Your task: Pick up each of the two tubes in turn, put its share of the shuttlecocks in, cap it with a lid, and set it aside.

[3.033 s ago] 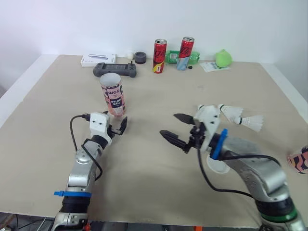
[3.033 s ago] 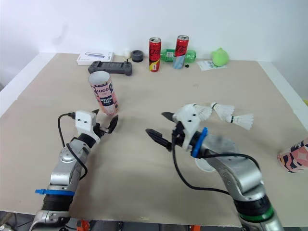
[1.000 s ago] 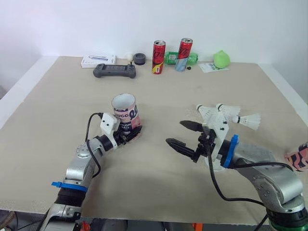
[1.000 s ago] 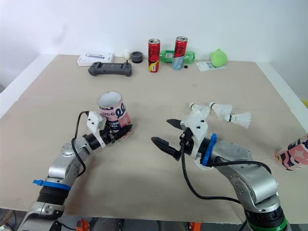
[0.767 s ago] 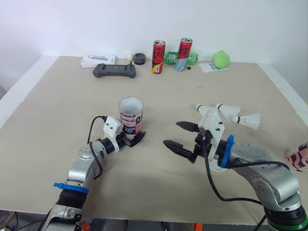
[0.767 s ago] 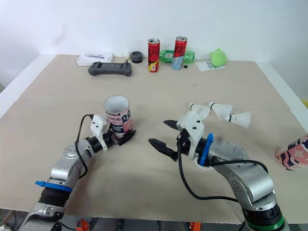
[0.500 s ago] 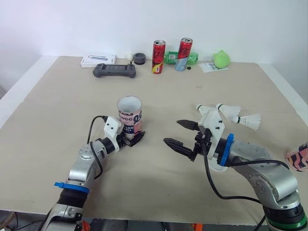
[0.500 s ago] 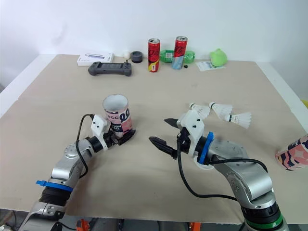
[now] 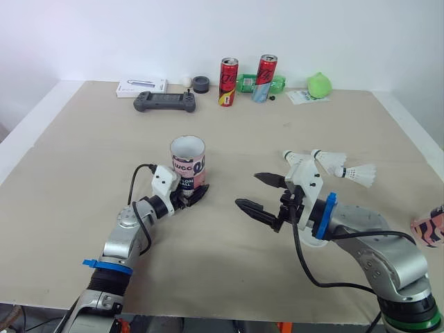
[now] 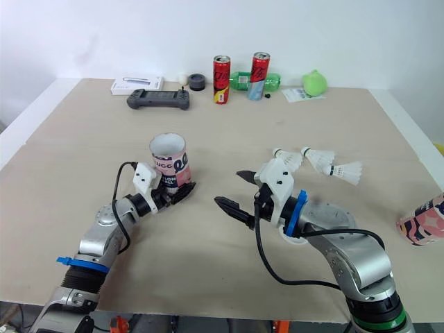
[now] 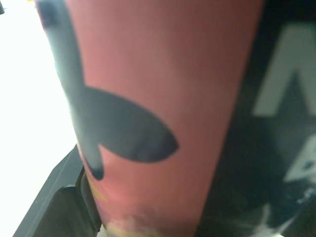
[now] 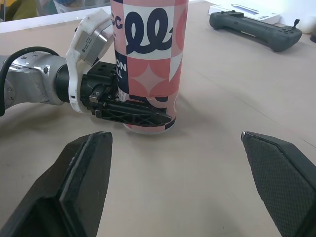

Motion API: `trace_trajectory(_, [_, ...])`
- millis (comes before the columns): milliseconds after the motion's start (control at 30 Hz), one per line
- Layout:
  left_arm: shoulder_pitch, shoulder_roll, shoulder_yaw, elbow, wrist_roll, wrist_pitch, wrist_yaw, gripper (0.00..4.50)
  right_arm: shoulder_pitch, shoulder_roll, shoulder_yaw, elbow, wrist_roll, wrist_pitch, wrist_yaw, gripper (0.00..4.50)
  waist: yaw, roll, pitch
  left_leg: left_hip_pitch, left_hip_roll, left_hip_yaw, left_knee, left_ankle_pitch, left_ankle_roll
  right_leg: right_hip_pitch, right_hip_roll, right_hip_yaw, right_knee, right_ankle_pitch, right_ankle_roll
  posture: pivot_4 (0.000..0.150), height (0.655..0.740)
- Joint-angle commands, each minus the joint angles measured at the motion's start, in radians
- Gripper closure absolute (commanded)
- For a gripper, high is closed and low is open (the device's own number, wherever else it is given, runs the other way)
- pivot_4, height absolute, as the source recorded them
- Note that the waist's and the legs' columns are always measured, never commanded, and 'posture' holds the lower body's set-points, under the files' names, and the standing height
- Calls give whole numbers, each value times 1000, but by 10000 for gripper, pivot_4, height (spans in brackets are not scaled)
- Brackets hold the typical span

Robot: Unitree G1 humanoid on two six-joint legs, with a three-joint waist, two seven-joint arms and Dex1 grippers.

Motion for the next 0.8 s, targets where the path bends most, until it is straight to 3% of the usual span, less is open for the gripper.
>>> trace_trajectory(33, [-22, 10, 28, -15, 16, -44, 16, 8955, 7, 9, -42, -15, -3, -20, -24, 0, 0, 0, 0, 0, 0, 0, 0, 0, 0, 0, 0, 0, 0, 0, 0, 1500, 7400])
trace_trajectory(300, [-99, 126, 24, 45, 269, -362, 157, 8955, 75, -33, -377, 141, -85, -20, -206, 0, 3, 0, 0, -1, -1, 0, 0, 0, 0, 0, -1, 0, -1, 0, 0, 1500, 7400])
trace_trajectory(567, [-135, 127, -17, 107, 340, -467, 168, 8955, -2, -60, -451, 514, -223, -152, -296, 0, -1, 0, 0, -1, -2, 1, -1, 0, 0, 0, -2, 1, -1, 0, 0, 1500, 7400])
trace_trajectory(800, [-124, 126, -17, 95, 336, -468, 171, 8955, -49, -65, -446, 715, -258, -265, -268, 0, -1, 1, 0, -1, -3, 2, -1, 0, 0, 0, -3, 2, -1, 0, 0, 1500, 7400])
